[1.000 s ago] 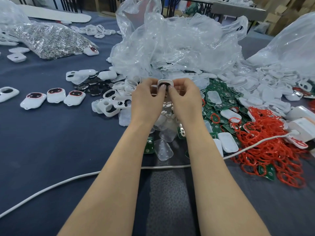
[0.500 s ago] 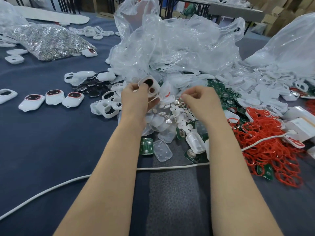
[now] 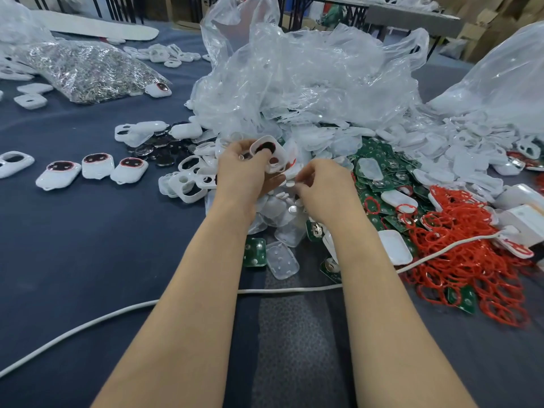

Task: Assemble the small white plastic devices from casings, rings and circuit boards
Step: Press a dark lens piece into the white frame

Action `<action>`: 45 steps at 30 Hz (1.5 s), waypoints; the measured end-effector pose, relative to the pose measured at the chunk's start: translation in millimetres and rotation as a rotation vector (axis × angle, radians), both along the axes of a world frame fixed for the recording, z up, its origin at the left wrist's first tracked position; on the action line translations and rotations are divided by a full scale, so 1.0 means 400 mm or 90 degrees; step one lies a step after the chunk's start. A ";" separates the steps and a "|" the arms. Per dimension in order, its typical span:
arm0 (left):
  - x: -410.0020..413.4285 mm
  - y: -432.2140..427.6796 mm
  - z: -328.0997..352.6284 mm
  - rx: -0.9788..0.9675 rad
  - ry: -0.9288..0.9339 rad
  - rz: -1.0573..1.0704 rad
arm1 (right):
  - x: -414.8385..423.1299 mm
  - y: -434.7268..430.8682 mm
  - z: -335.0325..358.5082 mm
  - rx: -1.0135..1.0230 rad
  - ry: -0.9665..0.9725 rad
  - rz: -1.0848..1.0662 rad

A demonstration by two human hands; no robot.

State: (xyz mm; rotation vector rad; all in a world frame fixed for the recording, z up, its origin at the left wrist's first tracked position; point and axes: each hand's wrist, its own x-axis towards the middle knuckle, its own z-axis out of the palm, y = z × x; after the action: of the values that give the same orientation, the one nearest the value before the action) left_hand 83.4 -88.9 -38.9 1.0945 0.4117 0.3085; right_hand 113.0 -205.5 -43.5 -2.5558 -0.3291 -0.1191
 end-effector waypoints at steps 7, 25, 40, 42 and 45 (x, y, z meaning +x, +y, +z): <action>0.000 -0.003 0.000 0.058 -0.005 0.003 | 0.001 -0.020 0.025 0.386 0.017 0.010; 0.005 -0.007 -0.003 0.112 0.017 -0.034 | -0.007 -0.025 0.035 0.725 0.212 0.056; 0.003 -0.006 -0.008 0.220 -0.013 0.000 | 0.002 -0.017 0.023 0.618 0.147 -0.022; 0.002 -0.001 -0.006 0.213 -0.008 0.034 | 0.005 -0.019 0.016 0.506 0.088 -0.058; 0.000 0.012 0.003 0.114 -0.006 0.093 | 0.011 -0.025 0.013 0.360 -0.001 -0.079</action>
State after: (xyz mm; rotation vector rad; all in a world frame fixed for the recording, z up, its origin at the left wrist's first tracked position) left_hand 83.4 -84.1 -37.8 1.2394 0.4631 0.4865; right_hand 117.4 -215.4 -38.2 -2.0123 -0.1129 -0.2257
